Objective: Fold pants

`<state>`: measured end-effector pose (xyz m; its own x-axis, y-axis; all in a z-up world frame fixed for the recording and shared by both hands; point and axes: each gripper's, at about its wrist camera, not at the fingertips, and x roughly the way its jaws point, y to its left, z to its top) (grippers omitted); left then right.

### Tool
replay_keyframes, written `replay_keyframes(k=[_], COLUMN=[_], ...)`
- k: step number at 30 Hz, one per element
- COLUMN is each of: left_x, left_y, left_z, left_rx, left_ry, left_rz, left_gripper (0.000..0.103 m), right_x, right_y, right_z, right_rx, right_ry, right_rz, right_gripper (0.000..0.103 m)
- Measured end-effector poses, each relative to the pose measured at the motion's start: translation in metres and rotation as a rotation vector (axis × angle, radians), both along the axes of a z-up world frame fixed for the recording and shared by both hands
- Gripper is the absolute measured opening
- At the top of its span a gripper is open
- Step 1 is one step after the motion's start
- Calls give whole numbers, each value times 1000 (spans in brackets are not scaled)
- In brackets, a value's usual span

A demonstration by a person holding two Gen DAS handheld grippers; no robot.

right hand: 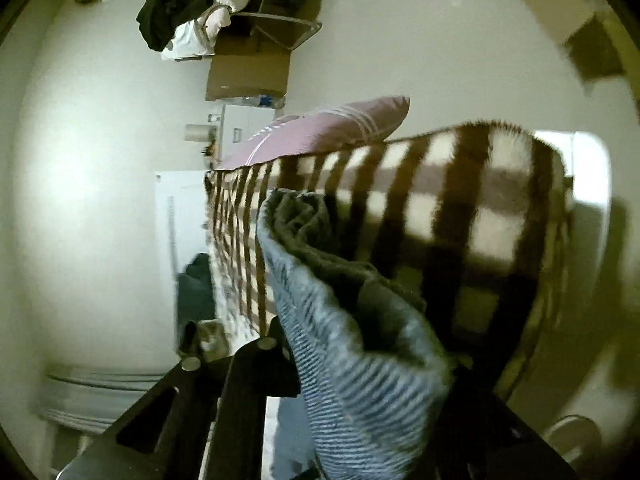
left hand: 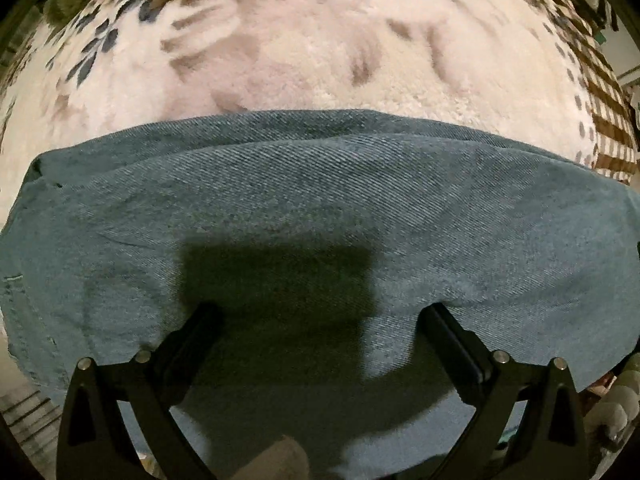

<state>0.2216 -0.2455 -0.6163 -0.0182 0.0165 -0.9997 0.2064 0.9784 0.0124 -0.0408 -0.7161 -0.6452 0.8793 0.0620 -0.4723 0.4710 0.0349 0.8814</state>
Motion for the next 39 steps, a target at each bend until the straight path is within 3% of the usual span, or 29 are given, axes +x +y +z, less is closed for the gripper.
replay_keyframes(k=[7,12,16,23,32,34,36,37,38,39], left_x=[-4,-1,4,-9,-25,-26,-25,-24,-22,-20], left_y=[9,58,120,257,345,353,361,365,367,369], left_z=[51,95,125,145,132,132,131,131,131,132], left_rx=[22,-16,42,-1,29,25,9,-3,-15,-24], left_ry=[-119,-160,-222,-194,-171,-174,-171,-170,-176,-184], left_rz=[-77,-33,45,256,348,352,372,383,394,400], left_gripper=[103,103,103,103,103,103,103,103,103,103], right_x=[25,61,87,121,173,181,188,192,194,197], right_y=[48,114,183,318,478,505,524,531,535,539], right_z=[91,149,170,146,79,63,47,43,38,37], right_rx=[-161,-285,-353,-382,-508,-546,-541,-519,-487,-443], right_ry=[85,130,156,204,308,383,433,418,379,341], right_rz=[60,164,242,425,753,815,879,930,981,1035], right_gripper=[9,9,9,9,9,17,53,62,78,85])
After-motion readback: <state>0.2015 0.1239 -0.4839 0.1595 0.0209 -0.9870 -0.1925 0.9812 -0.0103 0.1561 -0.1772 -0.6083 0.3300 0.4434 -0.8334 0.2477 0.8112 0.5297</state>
